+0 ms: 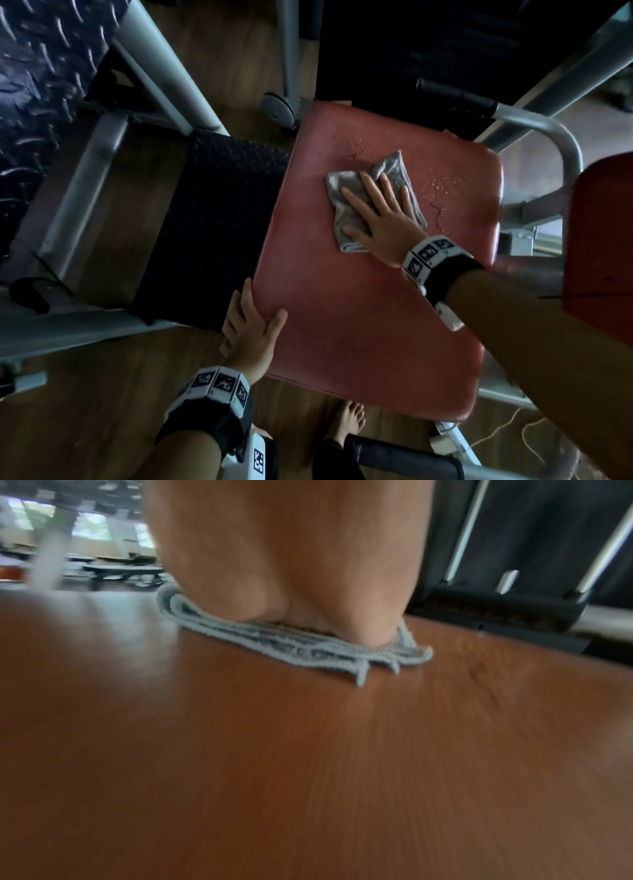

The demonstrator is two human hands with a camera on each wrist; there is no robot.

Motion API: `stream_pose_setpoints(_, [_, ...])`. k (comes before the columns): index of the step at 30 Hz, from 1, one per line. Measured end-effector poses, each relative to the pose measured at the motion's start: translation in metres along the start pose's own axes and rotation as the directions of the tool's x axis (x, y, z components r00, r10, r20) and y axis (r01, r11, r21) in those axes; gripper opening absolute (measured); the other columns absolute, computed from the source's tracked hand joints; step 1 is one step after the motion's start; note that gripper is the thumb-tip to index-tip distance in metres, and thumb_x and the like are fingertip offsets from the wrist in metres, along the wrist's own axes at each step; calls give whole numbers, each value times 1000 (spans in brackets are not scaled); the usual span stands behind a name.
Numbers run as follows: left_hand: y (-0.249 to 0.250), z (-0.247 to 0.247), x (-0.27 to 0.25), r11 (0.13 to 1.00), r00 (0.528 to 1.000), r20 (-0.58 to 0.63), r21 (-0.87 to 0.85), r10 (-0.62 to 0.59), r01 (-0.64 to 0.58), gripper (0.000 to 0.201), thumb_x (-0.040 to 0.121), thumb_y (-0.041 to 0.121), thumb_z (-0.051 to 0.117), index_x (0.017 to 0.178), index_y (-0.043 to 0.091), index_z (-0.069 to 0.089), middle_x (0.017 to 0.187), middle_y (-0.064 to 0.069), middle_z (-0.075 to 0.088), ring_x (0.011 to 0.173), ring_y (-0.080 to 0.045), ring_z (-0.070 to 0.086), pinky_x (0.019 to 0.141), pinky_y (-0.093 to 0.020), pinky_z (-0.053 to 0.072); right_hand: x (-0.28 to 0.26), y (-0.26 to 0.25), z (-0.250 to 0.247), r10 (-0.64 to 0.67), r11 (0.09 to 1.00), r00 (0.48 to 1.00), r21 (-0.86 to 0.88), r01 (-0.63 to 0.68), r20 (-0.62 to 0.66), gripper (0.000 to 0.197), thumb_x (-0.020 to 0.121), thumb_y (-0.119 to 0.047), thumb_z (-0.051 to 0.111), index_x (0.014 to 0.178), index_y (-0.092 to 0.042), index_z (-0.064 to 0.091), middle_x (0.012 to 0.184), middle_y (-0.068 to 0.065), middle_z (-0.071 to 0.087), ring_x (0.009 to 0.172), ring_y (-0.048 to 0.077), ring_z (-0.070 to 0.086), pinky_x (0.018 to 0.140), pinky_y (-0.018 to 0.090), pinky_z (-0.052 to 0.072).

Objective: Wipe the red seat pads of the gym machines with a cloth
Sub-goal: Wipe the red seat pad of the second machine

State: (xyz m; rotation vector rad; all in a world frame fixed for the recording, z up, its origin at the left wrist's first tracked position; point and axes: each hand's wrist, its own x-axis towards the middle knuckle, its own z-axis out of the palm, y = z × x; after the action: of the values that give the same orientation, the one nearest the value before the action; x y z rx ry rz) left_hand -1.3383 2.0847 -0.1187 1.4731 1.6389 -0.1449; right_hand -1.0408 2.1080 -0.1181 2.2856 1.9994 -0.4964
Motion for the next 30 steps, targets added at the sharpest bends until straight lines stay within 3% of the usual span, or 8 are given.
stream_pose_setpoints(5, [0,-1,2,1000,1000,22,1,-13,13,82,88,59,45,145,46,-13,158,4,-7,144,-31,6,111,-59,16,18,-11,-5,64,997,998,35,-64,-20,66,95,-61,24,153,-37,4,162,0,-4,148,34,-2,116,61,6])
stream_pose_setpoints(9, [3,-4,1,1000,999,22,-5,-27,27,82,89,58,47,147,44,-10,158,0,-3,143,-34,8,111,-59,18,-33,-24,10,62,997,998,56,-60,-21,65,96,-61,20,154,-36,3,163,1,-4,148,33,0,116,60,11])
stream_pose_setpoints(14, [9,-9,-1,996,995,65,50,-80,77,84,89,62,44,148,40,-12,157,-6,4,140,-38,14,111,-57,20,-114,-36,26,91,992,996,87,-92,10,69,96,-60,30,153,-39,-3,162,-1,-11,149,30,-5,118,55,12])
stream_pose_setpoints(18, [35,-15,-2,984,995,-28,147,-96,99,81,89,58,48,149,29,2,155,-6,6,140,-33,13,112,-55,19,-143,-31,28,156,986,987,60,-158,25,71,90,-62,37,152,-35,20,159,6,20,143,34,26,110,53,33])
stream_pose_setpoints(20, [62,-19,8,997,994,-114,77,-6,14,76,86,56,54,146,32,14,154,-4,7,139,-32,17,110,-53,21,-142,-31,23,190,982,982,20,-190,-3,69,86,-62,39,148,-32,35,149,9,40,132,35,43,99,52,45])
stream_pose_setpoints(22, [93,-19,30,998,990,-132,-34,55,-60,76,84,56,57,145,36,17,154,-4,8,138,-32,20,109,-53,22,-134,-32,19,199,980,977,-1,-200,-70,69,81,-58,53,143,-29,44,138,11,49,119,36,52,84,51,50])
stream_pose_setpoints(25, [131,-14,67,995,995,-87,-86,44,-51,88,82,60,57,149,34,6,155,-8,4,139,-35,15,112,-55,21,-113,-31,13,244,969,966,-6,-246,-89,76,73,-51,70,141,-28,46,127,8,52,106,34,53,71,48,50])
stream_pose_setpoints(30, [145,1,87,994,994,-101,97,-38,48,101,80,70,51,147,39,-18,158,-7,-8,142,-40,5,113,-60,13,-63,-21,3,289,957,957,2,-289,-1,71,87,-50,55,150,-34,25,129,5,42,107,30,46,71,44,49])
